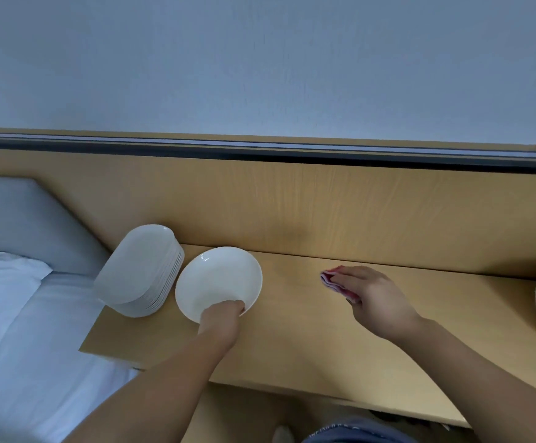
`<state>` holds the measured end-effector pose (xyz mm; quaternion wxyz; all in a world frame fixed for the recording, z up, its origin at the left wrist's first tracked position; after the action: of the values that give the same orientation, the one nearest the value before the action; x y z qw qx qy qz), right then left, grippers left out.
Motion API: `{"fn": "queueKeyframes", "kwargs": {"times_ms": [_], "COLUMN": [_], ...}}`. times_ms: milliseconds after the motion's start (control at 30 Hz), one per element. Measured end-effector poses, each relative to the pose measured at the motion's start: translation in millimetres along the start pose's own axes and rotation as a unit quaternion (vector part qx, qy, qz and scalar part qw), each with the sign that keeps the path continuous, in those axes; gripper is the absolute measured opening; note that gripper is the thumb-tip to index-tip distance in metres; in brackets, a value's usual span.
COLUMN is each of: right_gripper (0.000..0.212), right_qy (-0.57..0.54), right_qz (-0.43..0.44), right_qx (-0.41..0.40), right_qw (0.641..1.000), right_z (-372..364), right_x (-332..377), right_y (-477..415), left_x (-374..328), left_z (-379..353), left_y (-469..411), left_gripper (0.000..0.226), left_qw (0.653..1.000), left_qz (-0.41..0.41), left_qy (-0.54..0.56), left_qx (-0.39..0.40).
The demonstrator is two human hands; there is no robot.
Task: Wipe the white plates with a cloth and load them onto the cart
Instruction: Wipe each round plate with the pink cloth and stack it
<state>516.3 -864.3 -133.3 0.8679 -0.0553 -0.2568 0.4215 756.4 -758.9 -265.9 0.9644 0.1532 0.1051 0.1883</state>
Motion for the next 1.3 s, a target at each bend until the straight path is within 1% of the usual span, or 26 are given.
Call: {"fn": "queueKeyframes", "kwargs": {"times_ms": [67,167,233,333,367,433,500,600,667,800,867,933,1000,1067,1100,1200,1300], "right_gripper": [0.043,0.044,0.042,0.039,0.040,0.041,0.037,0.043,0.043,0.029,0.028,0.032,0.035,0.038,0.040,0.039,0.045], "right_qy": [-0.006,-0.008,-0.002,0.011,0.015,0.023,0.046,0.064,0.065,0.077,0.093,0.112,0.114,0.111,0.107,0.092,0.082], "right_qz": [-0.011,-0.028,-0.044,-0.077,-0.086,-0.110,-0.136,-0.188,-0.213,-0.257,-0.274,-0.297,-0.319,-0.325,-0.328,-0.340,-0.340], "right_qx": [-0.006,-0.013,-0.021,-0.030,-0.039,-0.061,-0.089,-0.110,-0.122,-0.161,-0.173,-0.176,-0.181,-0.195,-0.200,-0.194,-0.187], "right_qw": [1.000,0.999,0.999,0.997,0.995,0.992,0.986,0.974,0.967,0.950,0.942,0.932,0.923,0.919,0.917,0.916,0.918], "right_z": [-2,-2,2,15,24,47,73,111,133,179,198,214,229,242,248,260,270], "right_x": [-4,-12,-20,-36,-42,-55,-71,-104,-130,-178,-203,-233,-264,-288,-298,-327,-345], "right_y": [2,7,12,27,34,50,72,109,136,188,214,239,261,277,282,293,299], "left_x": [-1,-3,-11,-52,-74,-125,-180,-264,-316,-413,-459,-504,-545,-580,-594,-623,-636], "left_z": [-5,-6,1,19,25,35,41,44,42,32,24,17,8,-2,-6,-21,-30], "left_y": [-4,-10,-14,-23,-27,-36,-43,-45,-43,-38,-38,-40,-44,-51,-55,-67,-78], "left_gripper": [0.030,0.030,0.032,0.048,0.049,0.045,0.042,0.038,0.035,0.033,0.033,0.033,0.029,0.018,0.019,0.032,0.026], "left_qw": [1.000,0.999,0.999,0.997,0.995,0.990,0.984,0.973,0.965,0.952,0.944,0.937,0.933,0.935,0.937,0.946,0.955], "left_qz": [-0.007,-0.012,-0.018,-0.064,-0.089,-0.133,-0.165,-0.205,-0.227,-0.256,-0.267,-0.279,-0.281,-0.271,-0.263,-0.227,-0.198], "left_qy": [-0.003,-0.033,-0.036,-0.028,-0.023,0.008,0.053,0.097,0.127,0.170,0.192,0.209,0.220,0.226,0.225,0.220,0.207], "left_qx": [0.007,0.025,0.017,-0.017,-0.029,-0.044,-0.044,-0.033,-0.019,0.003,0.017,0.026,0.038,0.047,0.050,0.067,0.077]}}
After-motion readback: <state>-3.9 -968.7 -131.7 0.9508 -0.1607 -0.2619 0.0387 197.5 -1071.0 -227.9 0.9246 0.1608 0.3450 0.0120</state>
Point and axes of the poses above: each hand's wrist, its own y-axis away from the middle knuckle, its own z-axis out of the back of the hand, x = y × z, the point moved 9 cm from there along -y, towards the middle knuckle, and after that the axes turned 4 degrees about -z, right-handed, at the moved point
